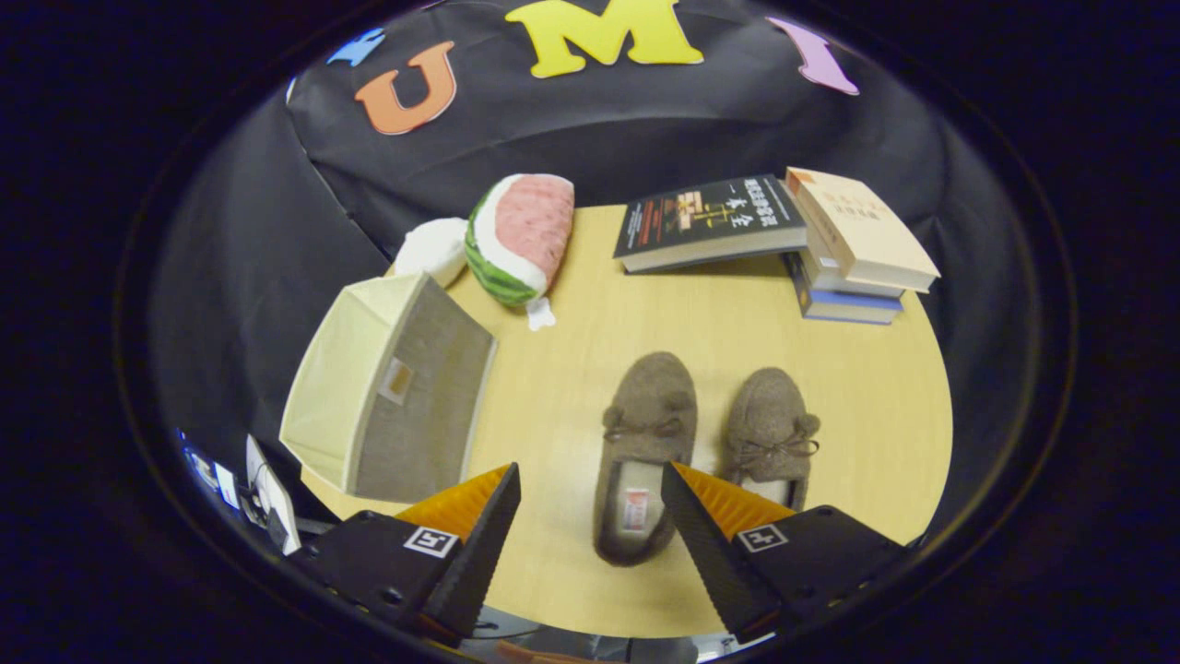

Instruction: Open the storage box then place both shoes into the box .Put the left shoe in first, then the right shoe, with the right side of both shoes facing outward in a uniform manner.

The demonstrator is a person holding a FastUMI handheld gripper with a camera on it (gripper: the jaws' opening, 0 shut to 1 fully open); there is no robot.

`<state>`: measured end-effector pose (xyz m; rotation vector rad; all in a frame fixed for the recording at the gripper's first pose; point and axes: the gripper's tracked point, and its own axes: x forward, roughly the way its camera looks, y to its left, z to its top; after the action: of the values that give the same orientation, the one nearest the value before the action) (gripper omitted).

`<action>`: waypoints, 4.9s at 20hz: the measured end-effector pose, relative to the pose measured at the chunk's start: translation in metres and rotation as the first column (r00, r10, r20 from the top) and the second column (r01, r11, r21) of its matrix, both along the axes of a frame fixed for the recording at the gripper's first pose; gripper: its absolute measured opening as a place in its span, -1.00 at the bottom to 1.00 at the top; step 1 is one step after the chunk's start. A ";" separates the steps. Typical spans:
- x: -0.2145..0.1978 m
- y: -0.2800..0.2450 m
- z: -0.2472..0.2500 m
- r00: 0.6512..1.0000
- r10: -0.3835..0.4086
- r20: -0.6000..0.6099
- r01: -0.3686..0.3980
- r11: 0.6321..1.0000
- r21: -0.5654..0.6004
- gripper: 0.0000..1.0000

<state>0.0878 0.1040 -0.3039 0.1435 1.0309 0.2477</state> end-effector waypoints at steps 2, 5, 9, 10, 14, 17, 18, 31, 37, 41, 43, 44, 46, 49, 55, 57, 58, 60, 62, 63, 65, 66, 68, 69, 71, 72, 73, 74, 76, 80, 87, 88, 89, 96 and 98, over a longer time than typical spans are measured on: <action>-0.001 -0.015 -0.017 0.999 -0.029 -0.030 0.029 1.000 0.001 0.80; 0.001 -0.028 -0.042 0.995 -0.047 -0.087 0.046 0.999 -0.014 0.74; 0.012 -0.033 -0.071 0.986 -0.078 -0.150 0.077 0.997 -0.012 0.34; 0.014 -0.034 -0.079 0.982 -0.085 -0.170 0.084 0.996 -0.015 0.27; 0.020 -0.042 -0.097 0.971 -0.096 -0.218 0.088 0.995 -0.045 -0.15; 0.022 -0.037 -0.102 0.973 -0.073 -0.221 0.067 0.997 -0.033 -0.36; 0.022 -0.037 -0.103 0.972 -0.070 -0.224 0.063 0.997 -0.041 -0.51; -0.004 -0.021 -0.071 0.965 -0.071 -0.254 0.079 0.997 0.023 -0.99; -0.020 -0.013 -0.016 0.952 -0.173 -0.254 0.204 0.974 0.101 -0.99; -0.022 -0.006 0.023 0.942 -0.239 -0.237 0.273 0.955 0.120 -0.99; -0.021 0.004 0.044 0.941 -0.255 -0.221 0.288 0.948 0.133 -0.99; -0.019 0.011 0.054 0.944 -0.257 -0.206 0.288 0.948 0.135 -0.99; -0.014 0.027 0.075 0.951 -0.257 -0.170 0.280 0.951 0.131 -0.99; -0.005 0.060 0.103 0.961 -0.250 -0.118 0.264 0.956 0.128 -0.99; 0.000 0.151 0.122 0.976 -0.188 -0.108 0.203 0.968 0.147 -0.99; 0.001 0.186 0.120 0.980 -0.157 -0.121 0.175 0.972 0.159 -0.99; 0.002 0.203 0.117 0.980 -0.150 -0.133 0.172 0.971 0.168 -0.99; 0.007 0.233 0.106 0.977 -0.142 -0.160 0.171 0.968 0.182 -0.99; 0.012 0.259 0.085 0.971 -0.140 -0.194 0.174 0.969 0.176 -0.99; 0.015 0.271 0.072 0.969 -0.137 -0.206 0.172 0.971 0.165 -0.99; 0.016 0.291 0.050 0.965 -0.128 -0.227 0.161 0.978 0.131 -0.99; 0.016 0.299 0.038 0.962 -0.130 -0.239 0.160 0.981 0.113 -0.99; 0.015 0.315 0.018 0.955 -0.133 -0.265 0.165 0.981 0.102 -0.99; 0.017 0.323 0.008 0.951 -0.135 -0.279 0.168 0.981 0.097 -0.99; 0.025 0.329 -0.010 0.947 -0.146 -0.286 0.171 0.983 0.061 -0.99; 0.028 0.330 -0.018 0.944 -0.158 -0.291 0.178 0.983 0.043 -0.99; 0.029 0.332 -0.025 0.936 -0.168 -0.308 0.187 0.982 0.032 -0.99; 0.028 0.337 -0.033 0.928 -0.169 -0.332 0.191 0.981 0.033 -0.99; 0.033 0.339 -0.048 0.919 -0.177 -0.353 0.195 0.981 0.017 -0.99; 0.032 0.345 -0.051 0.921 -0.132 -0.368 0.171 0.982 0.076 -0.90; 0.018 0.320 -0.007 0.952 -0.070 -0.297 0.094 0.993 0.067 0.22; 0.014 0.314 0.004 0.959 -0.057 -0.276 0.078 0.995 0.065 0.39; 0.011 0.311 0.016 0.966 -0.039 -0.256 0.060 0.995 0.076 0.57; -0.010 0.258 0.108 0.994 0.044 -0.097 -0.030 0.990 0.141 0.87; -0.012 0.227 0.121 0.996 0.027 -0.083 -0.016 0.991 0.136 0.92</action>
<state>0.0757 0.3310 -0.1827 0.2675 1.1000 0.3340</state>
